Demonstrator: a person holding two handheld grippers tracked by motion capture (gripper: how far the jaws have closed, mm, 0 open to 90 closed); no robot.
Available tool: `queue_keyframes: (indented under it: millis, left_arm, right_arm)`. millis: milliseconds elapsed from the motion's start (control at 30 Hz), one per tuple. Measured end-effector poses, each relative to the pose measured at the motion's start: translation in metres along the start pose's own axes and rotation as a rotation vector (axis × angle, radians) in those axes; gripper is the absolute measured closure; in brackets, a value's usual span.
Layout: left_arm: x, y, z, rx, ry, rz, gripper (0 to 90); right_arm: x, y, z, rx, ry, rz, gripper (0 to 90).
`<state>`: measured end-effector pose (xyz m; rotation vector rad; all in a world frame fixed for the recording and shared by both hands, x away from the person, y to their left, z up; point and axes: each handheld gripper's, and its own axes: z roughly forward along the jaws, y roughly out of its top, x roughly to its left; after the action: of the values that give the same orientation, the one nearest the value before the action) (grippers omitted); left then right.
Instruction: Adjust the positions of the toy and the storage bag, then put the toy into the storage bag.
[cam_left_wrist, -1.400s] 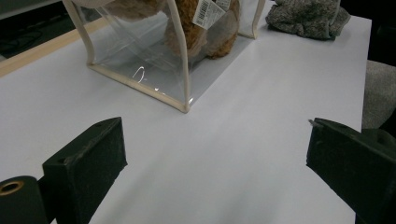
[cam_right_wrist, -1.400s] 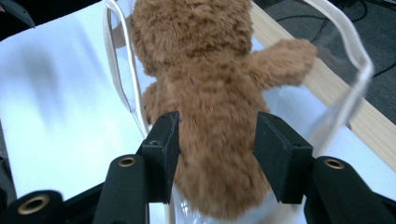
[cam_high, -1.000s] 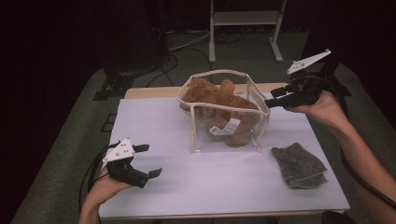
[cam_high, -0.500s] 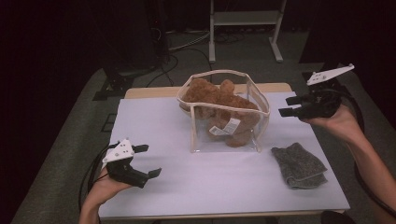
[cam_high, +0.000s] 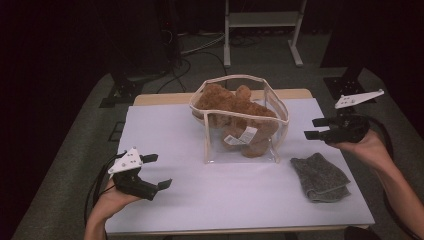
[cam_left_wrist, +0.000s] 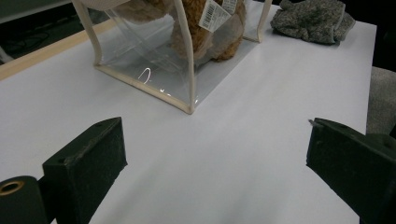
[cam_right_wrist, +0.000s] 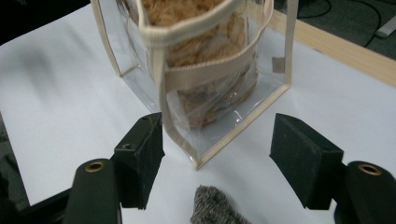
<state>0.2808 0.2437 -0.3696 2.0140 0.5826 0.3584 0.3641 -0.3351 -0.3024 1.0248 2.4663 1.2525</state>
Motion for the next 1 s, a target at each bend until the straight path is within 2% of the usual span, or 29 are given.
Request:
queue_keyframes:
  millis: [367,1000]
  left_arm:
    - [0.001,0.002,0.004,-0.002,-0.01,0.001,3.6]
    - [0.0,0.0,0.004,0.002,-0.007,0.0,3.6]
  right_arm:
    - [-0.001,-0.038,0.003,-0.003,0.003,0.041,32.3]
    - [0.001,-0.087,0.005,-0.004,-0.007,0.087,31.4]
